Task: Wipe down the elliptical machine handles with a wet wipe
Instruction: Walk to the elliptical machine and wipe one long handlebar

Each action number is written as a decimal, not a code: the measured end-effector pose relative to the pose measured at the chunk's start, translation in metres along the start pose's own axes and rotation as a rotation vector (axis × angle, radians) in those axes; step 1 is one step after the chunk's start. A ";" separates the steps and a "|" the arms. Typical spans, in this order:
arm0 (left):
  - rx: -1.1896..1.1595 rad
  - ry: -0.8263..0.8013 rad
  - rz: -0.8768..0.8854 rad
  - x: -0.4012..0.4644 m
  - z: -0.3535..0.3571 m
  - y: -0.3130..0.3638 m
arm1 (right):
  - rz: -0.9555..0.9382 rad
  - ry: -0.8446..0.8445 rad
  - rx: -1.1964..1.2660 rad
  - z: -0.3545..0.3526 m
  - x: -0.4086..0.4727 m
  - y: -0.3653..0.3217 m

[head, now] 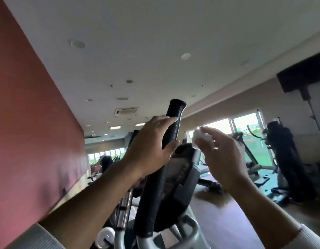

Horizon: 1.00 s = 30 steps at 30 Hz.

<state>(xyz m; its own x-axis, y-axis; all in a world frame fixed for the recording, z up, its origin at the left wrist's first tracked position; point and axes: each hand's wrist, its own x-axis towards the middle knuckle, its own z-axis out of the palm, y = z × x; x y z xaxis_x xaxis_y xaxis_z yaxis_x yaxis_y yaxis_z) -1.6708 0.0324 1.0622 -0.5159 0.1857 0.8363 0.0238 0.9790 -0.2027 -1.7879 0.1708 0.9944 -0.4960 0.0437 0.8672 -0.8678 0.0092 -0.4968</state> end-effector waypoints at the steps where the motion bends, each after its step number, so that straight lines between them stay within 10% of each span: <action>1: 0.039 -0.012 0.005 0.012 0.003 -0.001 | -0.007 -0.005 0.026 0.002 0.011 0.006; 30: 0.455 -0.426 -0.529 0.090 0.013 0.027 | -0.077 0.012 0.730 0.085 0.111 0.037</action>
<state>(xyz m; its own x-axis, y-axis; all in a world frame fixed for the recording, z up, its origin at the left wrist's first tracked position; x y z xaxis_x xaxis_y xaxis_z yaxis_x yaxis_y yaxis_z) -1.7272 0.0749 1.1252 -0.6448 -0.4290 0.6325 -0.6168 0.7809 -0.0991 -1.8777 0.0909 1.0748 -0.4357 0.0807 0.8965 -0.7011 -0.6550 -0.2818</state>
